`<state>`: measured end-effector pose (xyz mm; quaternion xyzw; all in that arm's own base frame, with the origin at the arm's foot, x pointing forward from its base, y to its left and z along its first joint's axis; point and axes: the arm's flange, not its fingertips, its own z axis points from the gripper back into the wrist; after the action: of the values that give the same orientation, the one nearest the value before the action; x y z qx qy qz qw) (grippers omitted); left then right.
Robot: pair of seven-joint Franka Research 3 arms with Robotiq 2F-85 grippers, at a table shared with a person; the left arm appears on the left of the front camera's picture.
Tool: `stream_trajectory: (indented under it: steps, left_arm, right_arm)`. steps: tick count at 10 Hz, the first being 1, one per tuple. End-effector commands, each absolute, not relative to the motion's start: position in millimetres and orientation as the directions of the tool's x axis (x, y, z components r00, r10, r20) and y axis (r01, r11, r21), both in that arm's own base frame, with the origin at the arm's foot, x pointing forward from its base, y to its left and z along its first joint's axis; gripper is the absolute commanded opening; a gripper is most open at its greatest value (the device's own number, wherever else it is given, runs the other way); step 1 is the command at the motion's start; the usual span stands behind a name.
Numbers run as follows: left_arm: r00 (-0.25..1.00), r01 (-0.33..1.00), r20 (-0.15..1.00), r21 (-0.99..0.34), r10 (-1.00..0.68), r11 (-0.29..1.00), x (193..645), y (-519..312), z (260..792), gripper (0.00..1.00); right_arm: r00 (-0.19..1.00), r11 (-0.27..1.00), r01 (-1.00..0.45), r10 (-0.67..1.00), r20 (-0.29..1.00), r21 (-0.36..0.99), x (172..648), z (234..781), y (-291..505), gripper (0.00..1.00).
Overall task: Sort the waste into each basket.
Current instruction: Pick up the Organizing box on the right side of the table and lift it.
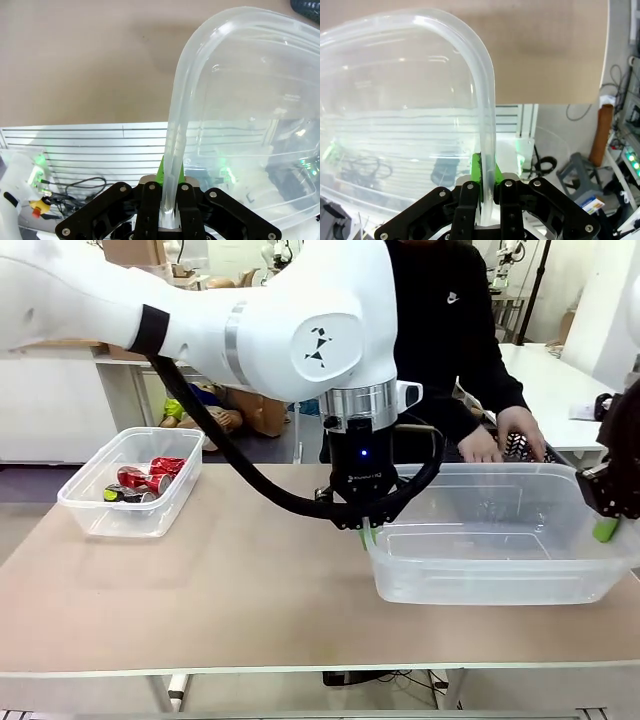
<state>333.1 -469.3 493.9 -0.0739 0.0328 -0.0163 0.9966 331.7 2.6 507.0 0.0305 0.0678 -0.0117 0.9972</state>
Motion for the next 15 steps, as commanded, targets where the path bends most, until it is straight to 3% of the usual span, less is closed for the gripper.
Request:
stream_trajectory:
  steps: [1, 3, 7, 11, 15]
  left_arm:
    - [0.997, 0.028, -0.061, -0.149, -0.037, 0.988, 332.5, -468.9, 495.2, 0.04]
    - [0.999, -0.017, 0.025, -0.107, 0.02, 0.994, 331.5, -436.9, 524.9, 0.04]
    - [0.972, -0.163, 0.139, -0.173, 0.187, 0.971, 319.4, -310.7, 553.6, 0.04]
    - [0.95, -0.269, 0.112, -0.192, 0.293, 0.944, 308.6, -256.7, 517.5, 0.04]
    - [0.957, -0.241, 0.107, -0.223, 0.27, 0.944, 332.8, -276.9, 508.7, 0.04]
  right_arm:
    - [0.991, 0.998, 0.027, -0.019, -0.134, 0.059, 332.0, 508.1, 2.6, 0.05]
    - [0.993, 0.998, -0.021, 0.028, -0.118, 0.065, 341.4, 519.5, 55.1, 0.05]
    - [0.984, 0.976, -0.147, 0.161, -0.079, 0.164, 357.6, 539.9, 173.8, 0.05]
    - [0.966, 0.962, -0.199, 0.224, -0.129, 0.186, 394.3, 531.8, 244.5, 0.05]
    - [0.96, 0.973, -0.159, 0.192, -0.205, 0.166, 407.6, 511.9, 240.8, 0.05]
